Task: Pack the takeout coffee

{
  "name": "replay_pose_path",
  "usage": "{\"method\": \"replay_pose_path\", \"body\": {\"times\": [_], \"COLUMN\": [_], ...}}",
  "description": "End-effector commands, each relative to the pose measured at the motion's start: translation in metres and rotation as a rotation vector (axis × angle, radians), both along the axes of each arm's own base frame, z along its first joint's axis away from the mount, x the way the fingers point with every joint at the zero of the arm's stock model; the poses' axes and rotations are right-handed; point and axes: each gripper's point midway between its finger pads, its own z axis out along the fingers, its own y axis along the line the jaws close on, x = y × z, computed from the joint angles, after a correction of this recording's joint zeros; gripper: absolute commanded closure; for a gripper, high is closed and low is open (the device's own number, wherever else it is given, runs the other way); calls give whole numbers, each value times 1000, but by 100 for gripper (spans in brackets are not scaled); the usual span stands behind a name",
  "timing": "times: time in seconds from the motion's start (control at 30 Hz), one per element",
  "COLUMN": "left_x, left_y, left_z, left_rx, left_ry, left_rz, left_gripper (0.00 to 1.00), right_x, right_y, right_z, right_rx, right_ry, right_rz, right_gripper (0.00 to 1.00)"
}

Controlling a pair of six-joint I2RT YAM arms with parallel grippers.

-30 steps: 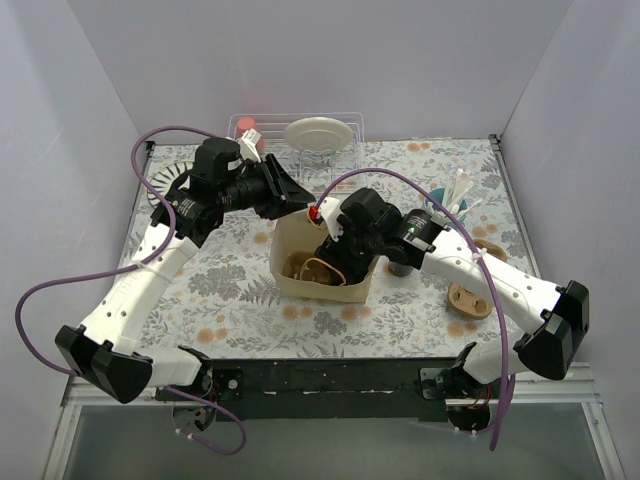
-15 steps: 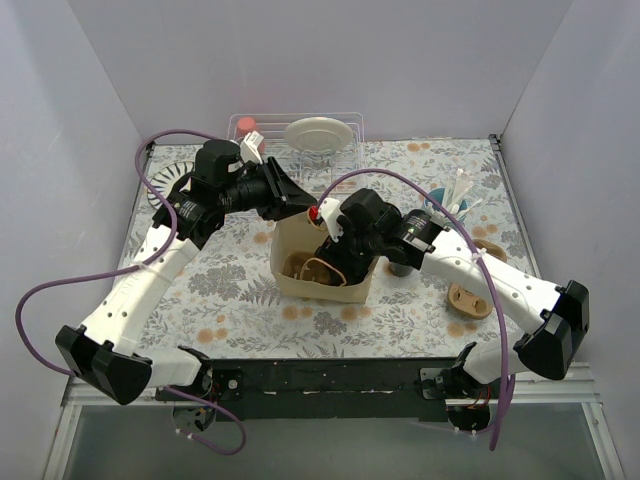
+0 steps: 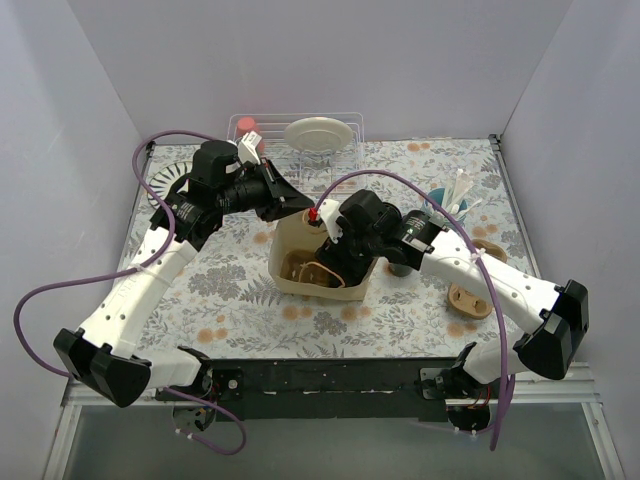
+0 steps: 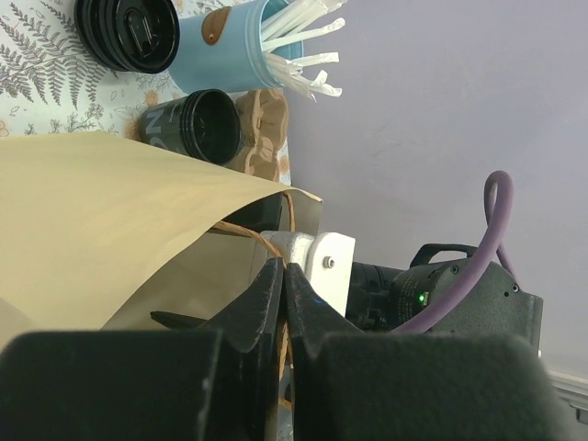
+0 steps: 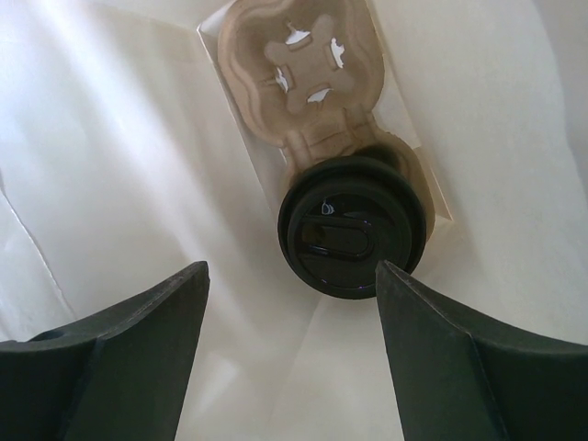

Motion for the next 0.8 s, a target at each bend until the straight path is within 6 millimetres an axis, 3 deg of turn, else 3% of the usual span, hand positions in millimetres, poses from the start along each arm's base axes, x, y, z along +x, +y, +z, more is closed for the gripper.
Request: {"method": "replay_pose_path", "body": {"times": [0.0, 0.2, 0.5, 0.77], "left_x": [-5, -1, 11, 11], "left_y": [4, 6, 8, 10], "left_z": [7, -1, 4, -4], "left_rx": [7, 35, 37, 57], "left_ry": [-16, 0, 11, 30], "left_rz": [-5, 17, 69, 77], "left_gripper": [100, 100, 100, 100], "right_x": [4, 3, -3, 3], "right_y": [2, 5, 5, 12], "right_z": [14, 22, 22, 39], "right_rx": [54, 95, 110, 171], "right_ry": [-39, -51, -49, -85], "right_rz": [-11, -7, 20, 12], "right_gripper": [20, 20, 23, 20]}}
